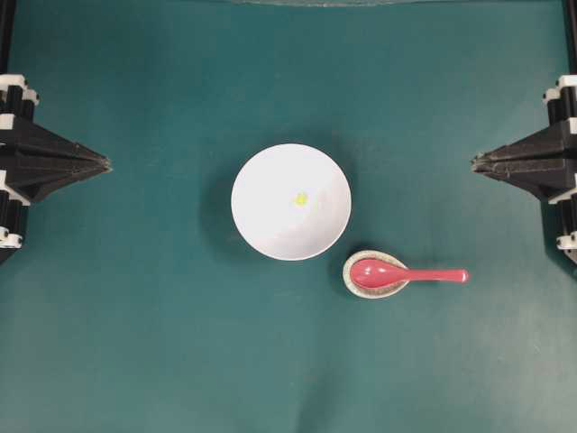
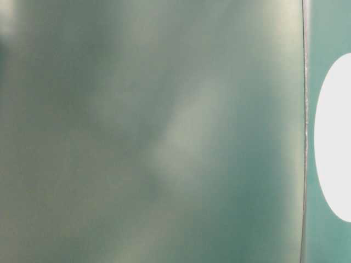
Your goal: Scoop the yellow hexagonal prism block from the bowl with a spoon using the right arm.
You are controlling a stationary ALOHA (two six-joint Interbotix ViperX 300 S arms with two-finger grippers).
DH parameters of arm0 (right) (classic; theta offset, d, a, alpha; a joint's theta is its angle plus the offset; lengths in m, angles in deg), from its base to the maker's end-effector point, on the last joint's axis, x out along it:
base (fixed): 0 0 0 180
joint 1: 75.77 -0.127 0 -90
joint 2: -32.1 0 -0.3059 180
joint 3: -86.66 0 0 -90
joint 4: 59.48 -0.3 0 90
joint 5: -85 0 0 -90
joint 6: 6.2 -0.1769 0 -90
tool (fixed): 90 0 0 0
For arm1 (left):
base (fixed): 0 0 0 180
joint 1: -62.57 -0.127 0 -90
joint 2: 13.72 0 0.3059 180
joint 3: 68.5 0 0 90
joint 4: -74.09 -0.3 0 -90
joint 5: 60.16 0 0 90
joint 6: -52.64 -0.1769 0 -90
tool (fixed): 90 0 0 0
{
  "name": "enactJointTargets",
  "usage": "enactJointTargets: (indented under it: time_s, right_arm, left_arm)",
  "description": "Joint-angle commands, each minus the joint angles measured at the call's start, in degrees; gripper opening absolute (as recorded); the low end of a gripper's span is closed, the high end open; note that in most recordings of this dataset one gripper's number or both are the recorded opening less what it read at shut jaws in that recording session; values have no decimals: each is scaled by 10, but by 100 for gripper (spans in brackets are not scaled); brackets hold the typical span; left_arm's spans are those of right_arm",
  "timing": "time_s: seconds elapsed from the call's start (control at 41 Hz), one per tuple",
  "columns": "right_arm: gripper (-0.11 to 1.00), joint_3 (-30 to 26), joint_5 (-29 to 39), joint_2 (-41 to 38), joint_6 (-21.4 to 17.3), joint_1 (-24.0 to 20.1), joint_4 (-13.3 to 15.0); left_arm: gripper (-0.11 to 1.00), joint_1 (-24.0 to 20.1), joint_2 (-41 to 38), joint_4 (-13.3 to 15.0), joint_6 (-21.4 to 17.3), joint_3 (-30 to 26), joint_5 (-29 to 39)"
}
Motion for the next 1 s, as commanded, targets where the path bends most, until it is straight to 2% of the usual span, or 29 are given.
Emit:
enactJointTargets:
  time_s: [0.0,0.024,0.049,0.097,0.682,0.78,0.975]
  right_arm:
    - [0,-9,-3,-3,-1,2,0]
    - [0,-13,11,-4,-1,2,0]
    - [0,-13,14,-4,-1,2,-1]
    - [0,-15,22,-5,-1,2,-1]
    - [1,-23,33,-5,-1,2,-6]
    - [6,-25,35,-5,-1,2,-5]
    - [25,-33,43,-5,-2,2,-5]
  left_arm:
    - [-1,2,-7,-4,0,-19,1]
    - [0,2,-7,-4,1,-19,5]
    - [7,2,-7,-4,1,-19,7]
    - [3,2,-7,-4,1,-19,9]
    - [3,2,-9,-4,2,-20,9]
    - [3,2,-10,-4,2,-19,11]
    - [3,2,-9,-4,2,-20,15]
